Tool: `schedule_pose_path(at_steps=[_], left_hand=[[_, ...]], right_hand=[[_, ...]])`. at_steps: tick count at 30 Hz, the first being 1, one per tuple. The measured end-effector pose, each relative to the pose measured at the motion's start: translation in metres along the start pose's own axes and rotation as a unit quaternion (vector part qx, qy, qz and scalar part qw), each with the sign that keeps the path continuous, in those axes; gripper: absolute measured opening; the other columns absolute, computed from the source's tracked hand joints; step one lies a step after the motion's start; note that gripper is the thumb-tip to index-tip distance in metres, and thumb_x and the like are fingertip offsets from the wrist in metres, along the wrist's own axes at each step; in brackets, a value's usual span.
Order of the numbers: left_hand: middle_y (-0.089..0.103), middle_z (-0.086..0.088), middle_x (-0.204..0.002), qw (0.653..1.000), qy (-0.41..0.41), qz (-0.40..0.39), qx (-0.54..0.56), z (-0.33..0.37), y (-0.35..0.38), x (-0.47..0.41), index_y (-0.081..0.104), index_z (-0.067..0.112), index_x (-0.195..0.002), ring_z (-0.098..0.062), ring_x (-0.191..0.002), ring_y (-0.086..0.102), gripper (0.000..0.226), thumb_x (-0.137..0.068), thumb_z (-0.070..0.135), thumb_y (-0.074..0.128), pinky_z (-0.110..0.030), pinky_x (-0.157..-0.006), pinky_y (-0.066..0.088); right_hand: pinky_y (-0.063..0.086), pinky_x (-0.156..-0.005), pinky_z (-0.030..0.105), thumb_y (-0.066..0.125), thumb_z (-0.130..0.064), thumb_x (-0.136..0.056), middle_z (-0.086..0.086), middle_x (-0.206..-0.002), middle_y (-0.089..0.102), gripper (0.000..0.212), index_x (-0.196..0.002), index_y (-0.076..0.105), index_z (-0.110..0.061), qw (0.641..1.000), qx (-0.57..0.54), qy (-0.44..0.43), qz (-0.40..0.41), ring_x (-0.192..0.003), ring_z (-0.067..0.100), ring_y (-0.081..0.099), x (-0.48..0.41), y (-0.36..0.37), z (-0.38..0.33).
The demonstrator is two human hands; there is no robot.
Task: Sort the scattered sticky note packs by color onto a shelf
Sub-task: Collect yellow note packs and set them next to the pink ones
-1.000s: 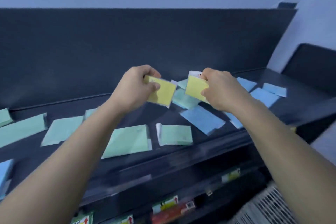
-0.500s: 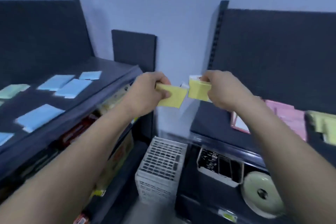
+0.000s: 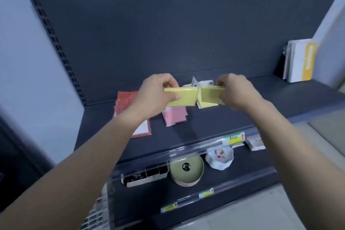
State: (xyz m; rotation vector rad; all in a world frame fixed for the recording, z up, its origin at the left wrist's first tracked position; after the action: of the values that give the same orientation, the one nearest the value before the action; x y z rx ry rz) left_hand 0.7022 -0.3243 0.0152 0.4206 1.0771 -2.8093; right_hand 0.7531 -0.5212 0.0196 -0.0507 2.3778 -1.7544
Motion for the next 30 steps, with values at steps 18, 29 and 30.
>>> schedule_pose_path(at_steps=[18, 29, 30], left_hand=[[0.056, 0.007, -0.071, 0.995, -0.027, -0.096, -0.001, -0.062, 0.080, -0.140, 0.059, 0.020, -0.076, -0.010, -0.064, 0.050, 0.017, -0.076, 0.010, 0.073, -0.028, -0.064, 0.046], [0.056, 0.000, -0.083, 0.983, -0.112, -0.146, -0.012, -0.075, 0.162, -0.154, 0.059, 0.009, -0.090, -0.016, -0.077, 0.051, 0.017, -0.079, 0.011, 0.072, -0.034, -0.074, 0.046], [0.054, 0.002, -0.085, 0.982, -0.120, -0.146, -0.015, -0.075, 0.168, -0.155, 0.059, 0.009, -0.091, -0.015, -0.080, 0.051, 0.017, -0.079, 0.012, 0.071, -0.032, -0.075, 0.045]], right_hand=[[0.041, -0.064, 0.025, 0.060, -0.005, -0.083, 0.007, -0.105, 0.060, 0.031, -0.111, 0.065, -0.015, 0.981, 0.020, 0.002, -0.193, -0.085, 0.020, 0.055, -0.142, 0.095, 0.070], [0.037, -0.053, 0.022, 0.066, -0.013, -0.083, 0.004, -0.091, 0.055, 0.011, -0.081, 0.057, -0.018, 0.971, -0.054, -0.091, -0.216, -0.077, 0.019, 0.051, -0.212, 0.135, 0.108], [0.037, -0.053, 0.022, 0.066, -0.013, -0.083, 0.003, -0.089, 0.055, 0.016, -0.076, 0.053, -0.019, 0.970, -0.064, -0.101, -0.212, -0.075, 0.019, 0.050, -0.216, 0.136, 0.110]])
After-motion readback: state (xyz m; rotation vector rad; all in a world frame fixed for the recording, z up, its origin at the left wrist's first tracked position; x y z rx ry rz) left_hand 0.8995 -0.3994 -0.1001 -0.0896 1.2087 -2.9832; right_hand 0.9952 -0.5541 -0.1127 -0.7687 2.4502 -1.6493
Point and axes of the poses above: each hand's wrist, its own x-axis away from the middle knuckle, its own y-axis out of the palm, z = x × y, the point moved 3 cm from there along -x, towards the middle knuckle
